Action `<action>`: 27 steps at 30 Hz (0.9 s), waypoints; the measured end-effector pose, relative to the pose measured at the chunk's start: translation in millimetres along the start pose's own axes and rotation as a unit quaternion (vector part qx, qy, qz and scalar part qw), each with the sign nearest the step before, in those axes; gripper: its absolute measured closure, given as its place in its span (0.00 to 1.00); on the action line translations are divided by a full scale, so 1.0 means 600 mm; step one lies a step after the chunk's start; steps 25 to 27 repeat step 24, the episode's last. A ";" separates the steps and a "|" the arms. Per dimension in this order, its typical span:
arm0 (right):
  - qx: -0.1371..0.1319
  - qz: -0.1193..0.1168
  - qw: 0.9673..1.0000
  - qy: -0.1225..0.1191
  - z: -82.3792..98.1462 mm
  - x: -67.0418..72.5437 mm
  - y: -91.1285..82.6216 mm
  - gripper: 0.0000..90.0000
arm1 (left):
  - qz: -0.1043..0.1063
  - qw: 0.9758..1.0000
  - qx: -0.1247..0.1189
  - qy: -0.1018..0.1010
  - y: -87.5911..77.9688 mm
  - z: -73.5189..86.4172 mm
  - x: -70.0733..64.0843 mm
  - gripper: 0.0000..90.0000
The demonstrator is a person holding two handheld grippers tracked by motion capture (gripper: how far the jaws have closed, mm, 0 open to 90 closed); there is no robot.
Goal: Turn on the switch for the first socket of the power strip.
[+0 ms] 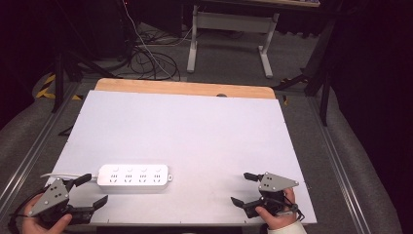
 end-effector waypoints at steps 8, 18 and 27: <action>0.001 -0.001 1.000 0.000 0.001 -0.001 0.000 0.10 | 0.002 1.000 -0.012 -0.022 -0.003 -0.002 0.002 0.12; 0.000 0.000 1.000 0.000 0.000 0.000 0.000 0.10 | -0.006 1.000 -0.007 -0.016 -0.005 -0.001 0.002 0.11; 0.001 0.000 1.000 0.000 0.001 0.000 0.000 0.10 | -0.005 1.000 -0.008 -0.019 -0.005 0.000 0.002 0.11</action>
Point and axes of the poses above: each handheld gripper's, and its own axes: y roughly forward along the jaws, z roughly out of its underside, x roughly to its left, the point moved 3 cm from there along y, roughly forward along the jaws, and after that the axes turned 5 degrees about x, right-handed, at the moved point
